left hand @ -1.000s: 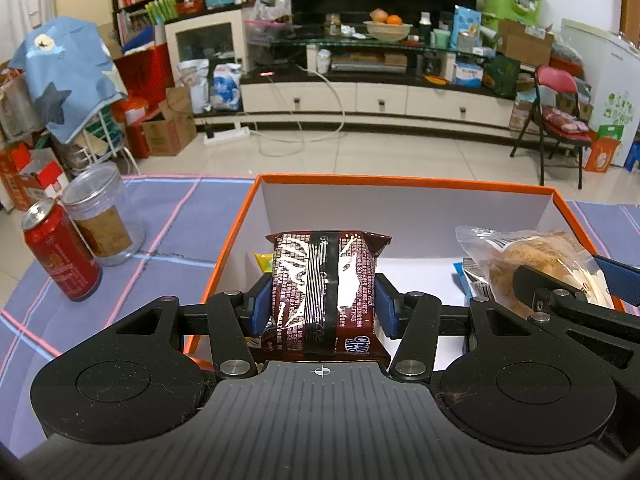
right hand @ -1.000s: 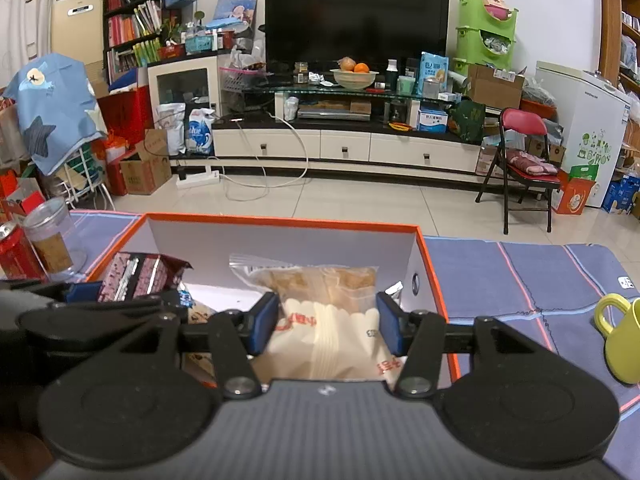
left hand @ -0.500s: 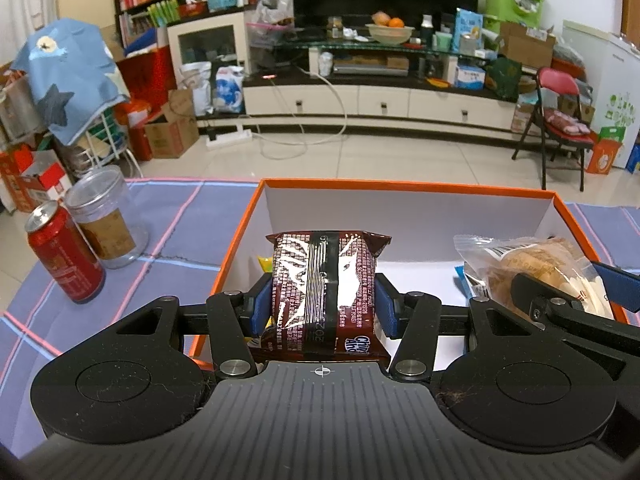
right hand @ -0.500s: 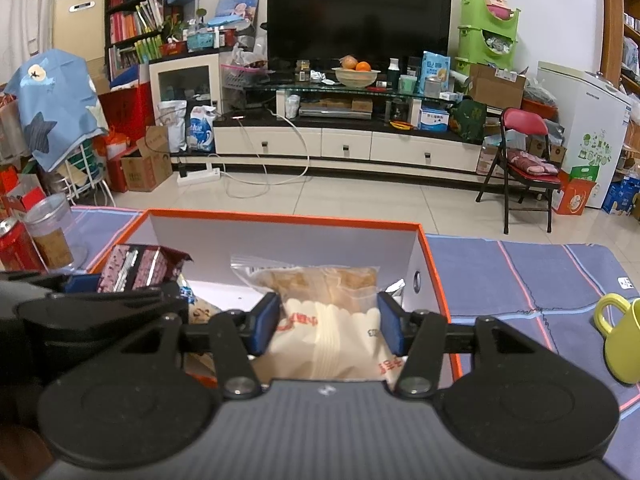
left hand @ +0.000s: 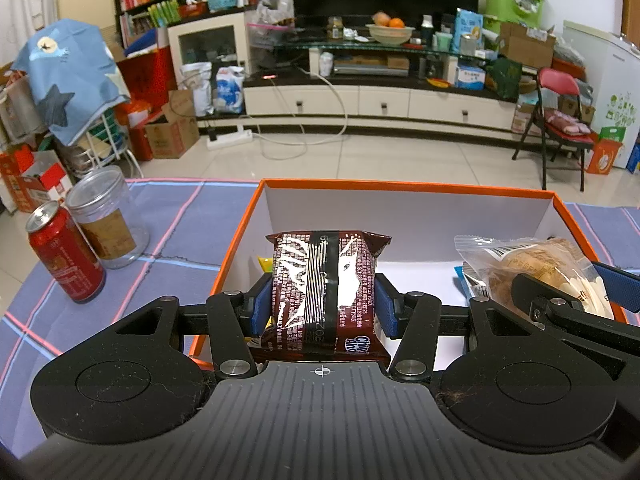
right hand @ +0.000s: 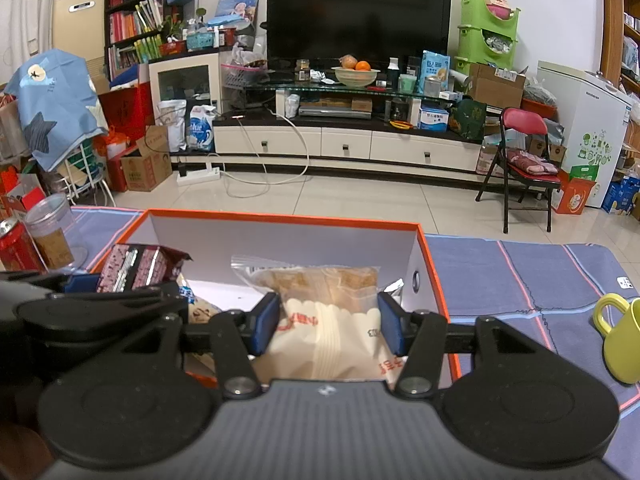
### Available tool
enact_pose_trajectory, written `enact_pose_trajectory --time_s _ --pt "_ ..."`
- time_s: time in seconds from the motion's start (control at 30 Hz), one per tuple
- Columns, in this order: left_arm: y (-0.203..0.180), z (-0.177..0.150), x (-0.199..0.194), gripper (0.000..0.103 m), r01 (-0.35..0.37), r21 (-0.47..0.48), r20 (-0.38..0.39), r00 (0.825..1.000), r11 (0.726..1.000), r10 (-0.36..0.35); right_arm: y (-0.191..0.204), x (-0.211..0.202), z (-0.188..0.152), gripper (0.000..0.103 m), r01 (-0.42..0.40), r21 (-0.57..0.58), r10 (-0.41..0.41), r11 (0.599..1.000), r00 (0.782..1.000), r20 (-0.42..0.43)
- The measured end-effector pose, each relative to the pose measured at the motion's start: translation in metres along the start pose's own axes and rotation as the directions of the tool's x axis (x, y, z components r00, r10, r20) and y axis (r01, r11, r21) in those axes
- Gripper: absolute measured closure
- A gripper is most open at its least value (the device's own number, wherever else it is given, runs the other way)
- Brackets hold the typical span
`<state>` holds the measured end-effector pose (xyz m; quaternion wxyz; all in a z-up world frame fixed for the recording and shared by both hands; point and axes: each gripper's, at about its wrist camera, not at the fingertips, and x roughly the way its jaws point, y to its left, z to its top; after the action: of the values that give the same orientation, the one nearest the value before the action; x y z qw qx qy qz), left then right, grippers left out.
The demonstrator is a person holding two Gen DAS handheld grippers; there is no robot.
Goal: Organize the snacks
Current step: 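Open both grippers to drop the brown snack and pastry bag into the box, then grasp the blue wafer packet with the left gripper while the right grasps the navy packet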
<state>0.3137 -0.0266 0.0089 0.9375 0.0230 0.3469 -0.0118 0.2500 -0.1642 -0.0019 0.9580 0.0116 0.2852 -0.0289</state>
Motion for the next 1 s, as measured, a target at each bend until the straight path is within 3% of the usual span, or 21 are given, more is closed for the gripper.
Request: enact_pose_trajectory --time_s 0.13,0.2,0.37,0.43,0.57,0.7,0.77,0.83,0.93,1.0 --pt "0.001 0.0 -0.002 0.066 0.004 -0.007 0.0 1.0 1.0 -0.004 0.0 0.0 0.0 0.035 -0.01 -0.001 0.01 1.0 1.0 0.0" --pt "0.003 0.002 -0.004 0.061 0.0 -0.008 0.005 1.0 1.0 0.0 0.001 0.0 -0.001 0.035 -0.001 -0.002 0.001 1.0 1.0 0.007" --pt "0.013 0.011 -0.021 0.028 0.006 -0.013 0.055 0.998 1.0 -0.005 -0.005 -0.011 0.002 0.033 0.001 0.004 -0.002 1.0 0.999 0.048" --pt "0.02 0.016 -0.034 0.027 0.025 -0.005 0.087 0.996 1.0 -0.024 -0.009 -0.023 0.006 0.026 0.003 0.012 -0.004 1.0 0.996 0.088" --pt "0.041 0.023 -0.073 0.027 0.041 0.02 0.171 0.984 0.999 -0.044 -0.021 -0.055 0.013 0.023 -0.003 0.006 0.002 1.0 0.987 0.162" --pt "0.082 0.007 -0.113 0.024 0.061 0.098 0.245 0.966 0.993 -0.084 -0.045 -0.097 0.007 0.015 -0.017 -0.002 0.017 1.0 0.979 0.202" --pt "0.099 -0.012 -0.119 0.024 0.083 0.17 0.227 0.966 0.982 -0.121 -0.062 -0.123 -0.006 0.011 -0.004 -0.001 0.004 1.0 0.976 0.216" --pt "0.114 -0.038 -0.116 0.024 0.064 0.236 0.171 0.979 0.97 -0.106 -0.082 -0.147 -0.03 0.01 0.022 0.02 -0.026 1.0 0.976 0.217" --pt "0.13 -0.079 -0.105 0.027 0.091 0.292 0.098 0.987 0.952 -0.125 -0.115 -0.168 -0.079 0.01 0.059 0.076 -0.069 0.995 0.989 0.129" --pt "0.137 -0.101 -0.093 0.036 0.142 0.368 0.063 0.982 0.919 -0.177 -0.131 -0.172 -0.107 0.01 0.093 0.143 -0.1 0.985 0.994 0.041"
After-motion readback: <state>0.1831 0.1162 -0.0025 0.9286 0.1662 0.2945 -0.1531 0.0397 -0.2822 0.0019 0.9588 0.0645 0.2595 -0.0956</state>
